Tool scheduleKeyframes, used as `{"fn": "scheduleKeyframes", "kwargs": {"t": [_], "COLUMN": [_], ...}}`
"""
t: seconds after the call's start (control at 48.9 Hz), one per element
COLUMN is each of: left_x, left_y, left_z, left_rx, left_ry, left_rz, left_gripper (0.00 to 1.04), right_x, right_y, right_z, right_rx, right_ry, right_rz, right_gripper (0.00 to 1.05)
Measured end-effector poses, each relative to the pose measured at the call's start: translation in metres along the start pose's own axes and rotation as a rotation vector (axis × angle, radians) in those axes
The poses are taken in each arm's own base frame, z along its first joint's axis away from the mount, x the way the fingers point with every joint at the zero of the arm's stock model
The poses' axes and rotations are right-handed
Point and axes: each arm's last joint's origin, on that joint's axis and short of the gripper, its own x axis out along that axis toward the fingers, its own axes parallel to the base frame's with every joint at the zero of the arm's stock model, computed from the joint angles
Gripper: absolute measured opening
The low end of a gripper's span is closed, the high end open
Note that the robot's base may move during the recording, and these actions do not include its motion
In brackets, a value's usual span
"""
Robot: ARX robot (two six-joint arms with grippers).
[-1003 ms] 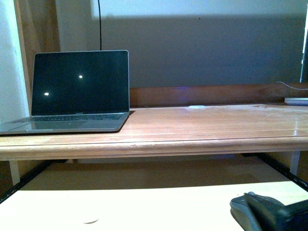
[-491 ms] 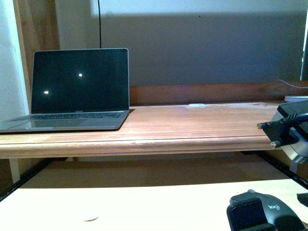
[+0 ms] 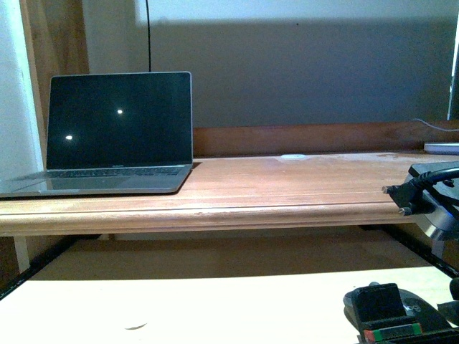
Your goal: Place mouse
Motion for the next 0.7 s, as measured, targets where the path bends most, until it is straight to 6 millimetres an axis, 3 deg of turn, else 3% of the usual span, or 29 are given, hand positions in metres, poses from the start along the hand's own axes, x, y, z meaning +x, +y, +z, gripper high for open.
{"fn": "scheduleKeyframes", "kwargs": {"t": [0.102, 0.164, 0.45, 0.512, 0.696], "left_x": [0.0, 0.0, 0.0, 0.0, 0.0], "left_y": [0.0, 0.0, 0.0, 0.0, 0.0], "left_z": [0.0, 0.0, 0.0, 0.0, 0.0], "left_rx": [0.0, 0.0, 0.0, 0.0, 0.0], "left_ry": [0.0, 0.0, 0.0, 0.0, 0.0], "left_rz": [0.0, 0.0, 0.0, 0.0, 0.0], "left_gripper": [0.97, 0.97, 0.97, 0.97, 0.97], "right_x": [0.0, 0.0, -0.01, -0.018, -0.042], "right_y": [0.0, -0.001, -0.011, -0.015, -0.02], "right_z": [0.0, 0.0, 0.011, 0.02, 0.07], "right_rx": [0.0, 0.002, 0.029, 0.041, 0.074], "right_ry": [-0.001, -0.003, -0.055, -0.086, -0.231], "right_rz": [0.002, 0.0, -0.039, -0.054, -0.056], "right_gripper": [0.6, 0.56, 0.55, 0.55, 0.55]}}
